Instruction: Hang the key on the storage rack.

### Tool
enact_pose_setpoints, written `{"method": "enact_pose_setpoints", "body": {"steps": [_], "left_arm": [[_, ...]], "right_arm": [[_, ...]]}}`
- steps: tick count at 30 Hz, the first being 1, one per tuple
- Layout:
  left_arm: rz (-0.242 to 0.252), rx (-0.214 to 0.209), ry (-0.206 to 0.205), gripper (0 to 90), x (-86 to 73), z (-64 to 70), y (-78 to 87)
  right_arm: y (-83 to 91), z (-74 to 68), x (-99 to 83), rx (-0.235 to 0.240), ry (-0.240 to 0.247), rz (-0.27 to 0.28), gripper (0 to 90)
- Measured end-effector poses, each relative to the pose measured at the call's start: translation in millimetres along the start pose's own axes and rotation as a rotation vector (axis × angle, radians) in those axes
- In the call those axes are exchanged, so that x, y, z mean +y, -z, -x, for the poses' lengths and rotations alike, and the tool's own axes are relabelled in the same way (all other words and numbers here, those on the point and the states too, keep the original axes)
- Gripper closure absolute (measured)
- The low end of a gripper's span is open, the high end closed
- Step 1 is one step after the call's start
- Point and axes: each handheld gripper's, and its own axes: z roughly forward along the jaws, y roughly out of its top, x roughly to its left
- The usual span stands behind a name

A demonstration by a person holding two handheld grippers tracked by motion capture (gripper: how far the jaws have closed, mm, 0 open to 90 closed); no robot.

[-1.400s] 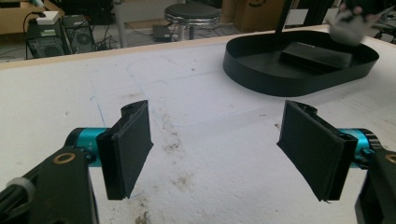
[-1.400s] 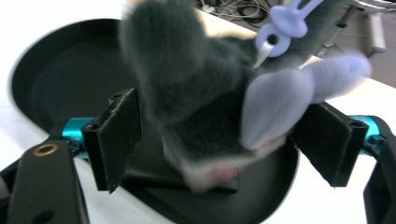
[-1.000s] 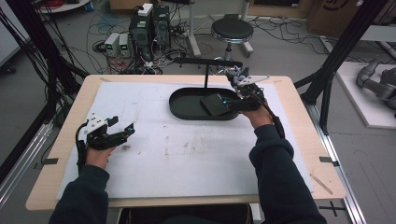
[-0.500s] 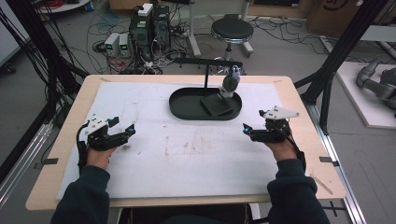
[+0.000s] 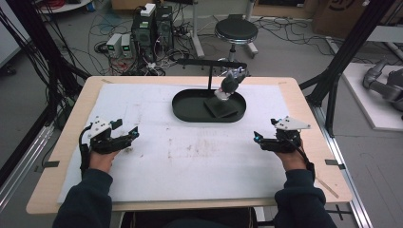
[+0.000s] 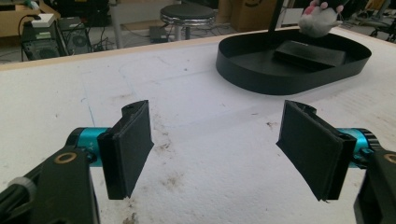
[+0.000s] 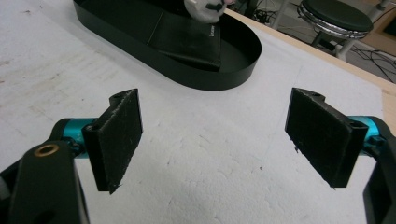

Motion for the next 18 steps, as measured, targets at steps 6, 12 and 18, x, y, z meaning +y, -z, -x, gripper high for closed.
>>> {"method": "enact_pose_setpoints", "body": {"steps": [6, 12, 18], "left_arm": [[0.0, -0.005, -0.002, 25.5, 0.3, 0.5, 0.3], [0.002, -0.009, -0.008, 25.5, 0.6, 1.1, 0.7], [0.0, -0.011, -0.008, 25.5, 0.7, 1.2, 0.7]], "right_arm": [[2.3, 4.8, -4.2, -0.017, -0.032, 0.011, 19.3], [0.1, 5.7, -9.5, -0.019, -0.033, -0.007, 19.3], [-0.6, 5.8, -11.4, -0.029, -0.03, -0.014, 19.3]]}}
